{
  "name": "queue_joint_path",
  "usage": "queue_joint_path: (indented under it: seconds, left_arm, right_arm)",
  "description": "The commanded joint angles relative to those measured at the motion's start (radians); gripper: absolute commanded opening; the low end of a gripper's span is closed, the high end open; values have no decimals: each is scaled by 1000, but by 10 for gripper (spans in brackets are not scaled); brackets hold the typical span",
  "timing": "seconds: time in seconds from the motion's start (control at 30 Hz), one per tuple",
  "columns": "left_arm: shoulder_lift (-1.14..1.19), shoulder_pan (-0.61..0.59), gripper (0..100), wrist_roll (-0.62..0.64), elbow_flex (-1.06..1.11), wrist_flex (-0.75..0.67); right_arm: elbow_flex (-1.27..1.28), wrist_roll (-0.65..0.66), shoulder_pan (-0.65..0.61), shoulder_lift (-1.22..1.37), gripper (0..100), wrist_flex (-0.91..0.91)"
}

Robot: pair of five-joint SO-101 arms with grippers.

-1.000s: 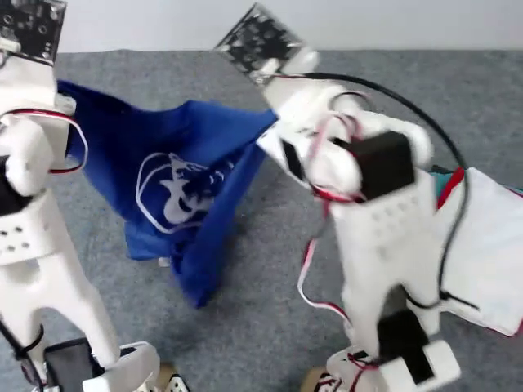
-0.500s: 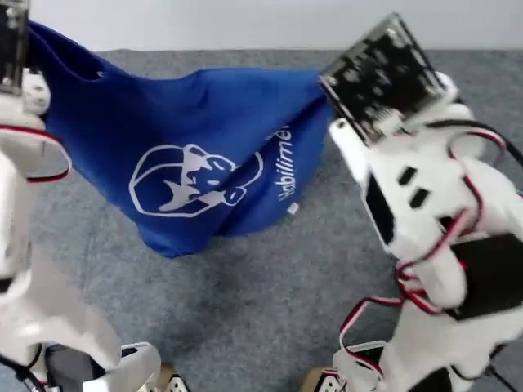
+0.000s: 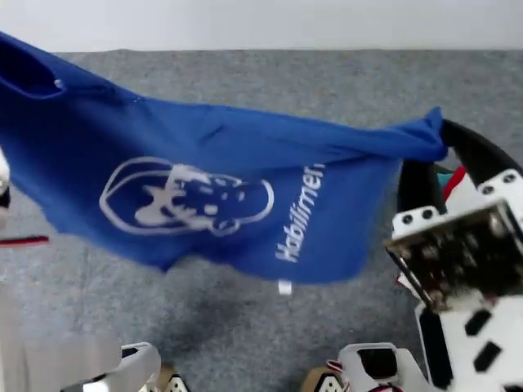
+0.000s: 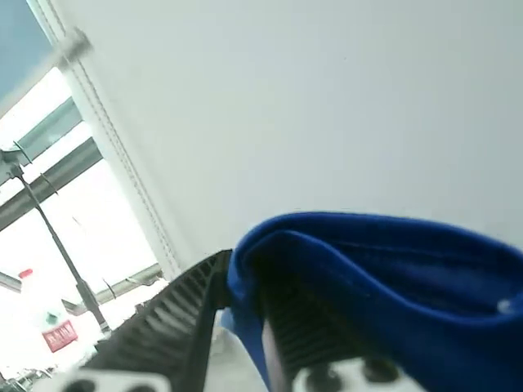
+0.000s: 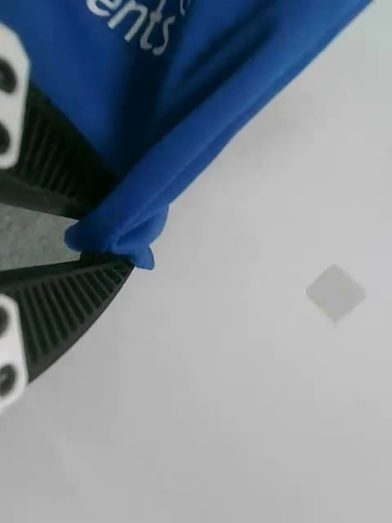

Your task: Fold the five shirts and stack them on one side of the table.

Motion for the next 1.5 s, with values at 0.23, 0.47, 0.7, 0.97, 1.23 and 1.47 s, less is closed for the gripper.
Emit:
queue_joint_path:
  seconds: [0.23,0.47,0.7,0.97,1.23,1.47]
  left_arm:
    - [-5,5,5,-117,-174,87]
    - [5,3,5,-186,-231,239]
    - [35,3,5,-186,105,232]
    - [219,2,5,-187,615,-8]
    - [470,3,5,-187,862,-427]
    - [632,17,5,-186,860,-698]
  right_arm:
    - [-55,9,18,-68,9,31]
    - [-21,5,15,-77,9,157]
    - [325,-2,-62,-50,9,116]
    - [832,0,-120,-4,9,-314]
    - [1115,6,-114,151,9,-831]
    - [1115,6,-39,394,9,-1152]
